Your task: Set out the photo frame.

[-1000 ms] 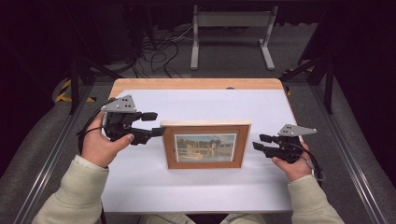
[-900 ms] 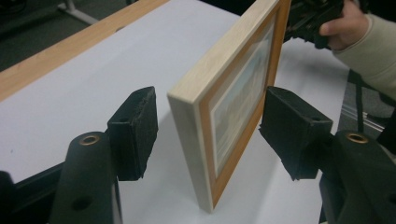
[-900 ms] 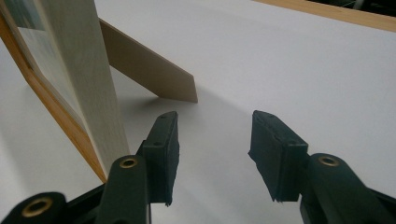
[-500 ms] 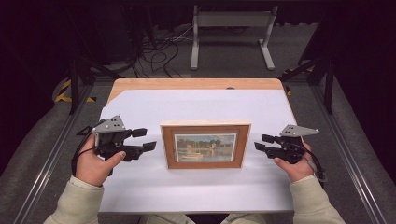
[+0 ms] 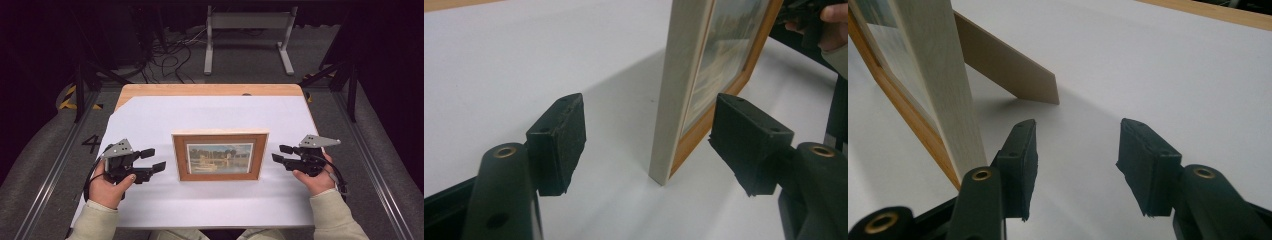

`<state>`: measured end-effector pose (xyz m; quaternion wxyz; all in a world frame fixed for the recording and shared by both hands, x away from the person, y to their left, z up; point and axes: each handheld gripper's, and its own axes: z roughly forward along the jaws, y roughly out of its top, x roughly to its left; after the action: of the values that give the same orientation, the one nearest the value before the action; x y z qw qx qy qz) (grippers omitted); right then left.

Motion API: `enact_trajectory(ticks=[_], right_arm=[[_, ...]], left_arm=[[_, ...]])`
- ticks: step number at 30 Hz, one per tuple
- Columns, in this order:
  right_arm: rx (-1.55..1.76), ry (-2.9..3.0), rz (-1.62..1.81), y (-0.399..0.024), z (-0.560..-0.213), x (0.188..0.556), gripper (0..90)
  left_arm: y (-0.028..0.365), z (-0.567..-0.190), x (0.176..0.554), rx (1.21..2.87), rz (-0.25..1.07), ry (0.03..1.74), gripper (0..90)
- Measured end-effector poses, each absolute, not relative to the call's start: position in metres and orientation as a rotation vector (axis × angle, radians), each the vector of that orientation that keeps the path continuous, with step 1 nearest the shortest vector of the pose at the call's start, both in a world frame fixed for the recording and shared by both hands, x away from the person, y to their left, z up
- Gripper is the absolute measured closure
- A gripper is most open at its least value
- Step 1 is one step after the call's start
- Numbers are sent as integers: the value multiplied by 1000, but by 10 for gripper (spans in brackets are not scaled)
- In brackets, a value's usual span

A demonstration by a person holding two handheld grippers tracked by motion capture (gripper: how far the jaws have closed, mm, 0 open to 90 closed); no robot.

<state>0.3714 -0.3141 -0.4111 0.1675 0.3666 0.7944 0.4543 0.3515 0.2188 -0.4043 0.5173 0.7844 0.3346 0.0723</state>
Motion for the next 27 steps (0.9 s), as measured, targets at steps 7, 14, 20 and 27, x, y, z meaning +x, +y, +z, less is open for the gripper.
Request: enact_trajectory(ticks=[7,14,20,27], right_arm=[[1029,2261,1290,-314,-414,371,488],[997,2266,1289,-313,-420,372,455],[986,2274,1280,-314,-426,373,439],[985,2280,1266,-312,-427,373,436]], left_arm=[[227,-428,350,1877,260,883,236],[222,-452,351,1929,264,926,235],[219,-456,353,1967,276,935,215],[219,-456,352,1973,277,948,202]])
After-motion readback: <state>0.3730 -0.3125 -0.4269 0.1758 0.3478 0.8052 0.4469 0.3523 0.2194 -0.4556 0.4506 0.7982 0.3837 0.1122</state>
